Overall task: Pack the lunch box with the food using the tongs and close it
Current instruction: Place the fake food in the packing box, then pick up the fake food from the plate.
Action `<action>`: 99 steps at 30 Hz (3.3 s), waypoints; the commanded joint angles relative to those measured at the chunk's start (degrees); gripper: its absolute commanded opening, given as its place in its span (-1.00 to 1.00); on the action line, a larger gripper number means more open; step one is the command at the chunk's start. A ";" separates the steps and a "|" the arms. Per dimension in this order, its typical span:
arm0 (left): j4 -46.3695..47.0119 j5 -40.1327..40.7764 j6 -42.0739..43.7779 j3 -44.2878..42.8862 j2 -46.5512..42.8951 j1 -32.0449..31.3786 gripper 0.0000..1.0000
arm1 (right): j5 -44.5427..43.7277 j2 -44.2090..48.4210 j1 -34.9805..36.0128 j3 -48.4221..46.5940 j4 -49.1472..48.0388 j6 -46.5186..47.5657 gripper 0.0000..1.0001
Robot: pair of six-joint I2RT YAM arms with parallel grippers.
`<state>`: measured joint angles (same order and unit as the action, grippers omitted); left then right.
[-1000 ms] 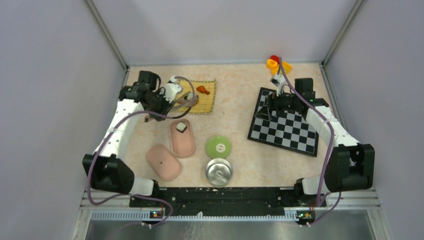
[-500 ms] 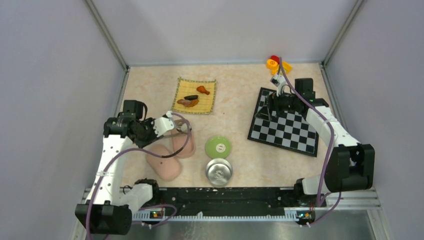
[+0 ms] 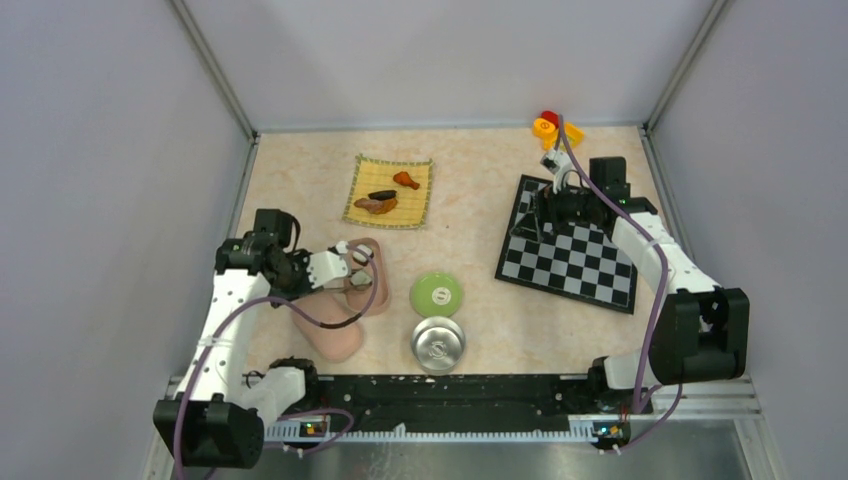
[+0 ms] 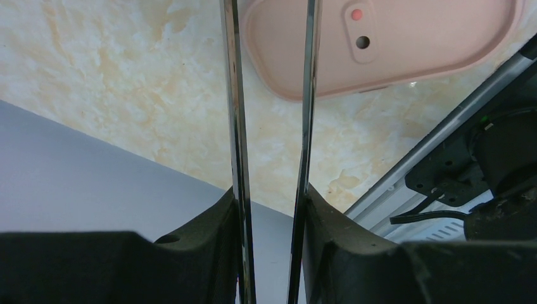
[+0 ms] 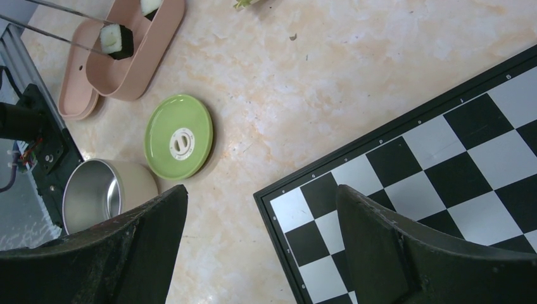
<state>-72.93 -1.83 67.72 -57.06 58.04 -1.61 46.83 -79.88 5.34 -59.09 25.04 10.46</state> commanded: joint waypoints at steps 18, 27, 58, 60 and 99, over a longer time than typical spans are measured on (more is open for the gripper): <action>7.50 -0.57 -0.58 -1.48 4.41 -0.65 -0.13 | 0.99 0.69 -0.26 -0.01 -0.91 1.06 0.71; 5.13 -1.55 -0.24 -1.66 3.01 -1.12 0.03 | 1.07 0.69 -0.27 0.01 -0.87 1.06 0.71; 38.13 4.24 -1.47 -6.63 12.40 -1.36 -0.05 | 0.81 0.69 -0.31 -0.14 -0.84 1.14 0.71; 41.82 5.20 0.79 -3.24 11.58 -1.46 -0.07 | 0.80 0.64 -0.31 -0.08 -0.84 1.14 0.71; 67.95 16.09 10.14 17.32 12.84 -9.98 -0.25 | 1.23 0.16 -0.63 0.11 -0.93 0.79 0.71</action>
<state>-10.46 13.04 76.88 -40.86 71.50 -10.87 46.83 -79.90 5.02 -58.85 25.12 10.46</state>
